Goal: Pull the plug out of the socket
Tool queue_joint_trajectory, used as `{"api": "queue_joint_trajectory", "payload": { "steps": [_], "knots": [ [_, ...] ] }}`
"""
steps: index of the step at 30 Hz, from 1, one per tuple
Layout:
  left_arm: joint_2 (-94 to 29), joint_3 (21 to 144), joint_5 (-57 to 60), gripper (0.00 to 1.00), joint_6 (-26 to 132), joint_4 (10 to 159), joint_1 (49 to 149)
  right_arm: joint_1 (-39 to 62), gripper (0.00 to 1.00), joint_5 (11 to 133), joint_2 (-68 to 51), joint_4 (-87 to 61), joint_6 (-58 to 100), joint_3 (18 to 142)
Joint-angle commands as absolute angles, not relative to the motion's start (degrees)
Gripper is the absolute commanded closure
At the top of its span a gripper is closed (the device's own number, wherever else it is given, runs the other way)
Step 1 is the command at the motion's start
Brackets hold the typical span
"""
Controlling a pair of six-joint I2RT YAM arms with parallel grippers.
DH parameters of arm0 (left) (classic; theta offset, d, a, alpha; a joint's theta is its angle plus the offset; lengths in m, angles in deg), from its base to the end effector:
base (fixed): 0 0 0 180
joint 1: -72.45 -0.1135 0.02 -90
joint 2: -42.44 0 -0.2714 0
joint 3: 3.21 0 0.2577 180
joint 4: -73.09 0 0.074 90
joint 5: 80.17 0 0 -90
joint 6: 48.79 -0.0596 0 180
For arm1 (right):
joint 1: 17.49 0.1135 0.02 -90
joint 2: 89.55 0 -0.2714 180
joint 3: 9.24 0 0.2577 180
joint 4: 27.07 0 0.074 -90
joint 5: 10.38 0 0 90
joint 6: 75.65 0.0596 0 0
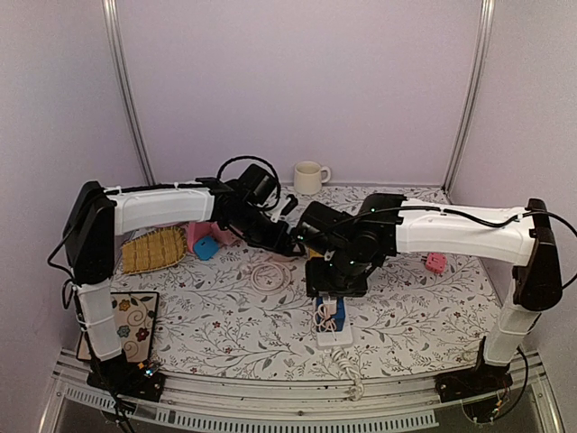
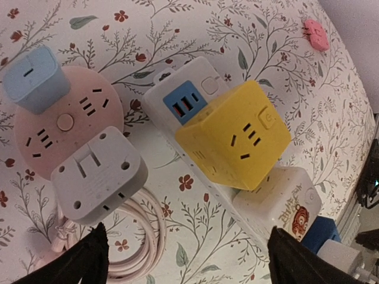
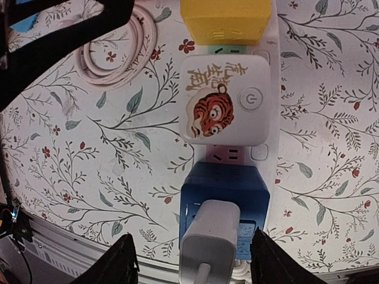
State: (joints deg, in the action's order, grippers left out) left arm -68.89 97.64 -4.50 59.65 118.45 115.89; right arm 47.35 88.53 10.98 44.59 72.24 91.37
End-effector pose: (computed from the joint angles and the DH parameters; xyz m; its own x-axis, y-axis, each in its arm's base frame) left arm 0.3138 -0.3174 0.2104 -0.8126 0.3475 -0.4679 0.5377 0.7567 -0.3719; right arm 0.1654 0.3303 0.2546 -0.9542 -0.0632 -0.2924 -0.1226 0.9742 0.1895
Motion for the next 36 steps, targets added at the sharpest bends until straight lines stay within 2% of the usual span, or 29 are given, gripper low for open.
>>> {"api": "queue_joint_trajectory", "payload": {
  "steps": [1, 5, 15, 18, 28, 32, 36],
  "knots": [
    [-69.65, 99.46, -5.64, 0.06, 58.63, 117.31, 117.71, 49.33, 0.35, 92.23, 15.07, 51.48, 73.75, 96.43],
    [-72.02, 99.41, -5.58, 0.06, 58.2, 117.71, 118.93, 49.42, 0.46, 92.8, 16.36, 52.32, 74.2, 96.44],
    [-72.1, 99.79, -3.75, 0.06, 57.08, 118.98, 120.08, 49.04, 0.87, 96.47, 18.73, 54.63, 73.11, 101.5],
    [-72.0, 100.69, -2.61, 0.06, 56.78, 119.54, 119.72, 46.57, 0.95, 97.05, 18.82, 53.34, 72.44, 101.52],
    [-71.89, 103.3, -7.2, 0.06, 58.2, 119.64, 116.07, 35.21, 0.96, 94.2, 20.98, 37.1, 65.8, 103.21],
    [-72.89, 104.38, -8.97, 0.06, 58.81, 119.33, 115.83, 34.48, 0.96, 92.17, 25.62, 36.24, 62.98, 109.57],
    [-74.67, 105.08, -8.97, 0.06, 59.41, 119.38, 115.85, 34.47, 0.96, 90.6, 27.05, 35.95, 62.34, 110.48]
  ]
}}
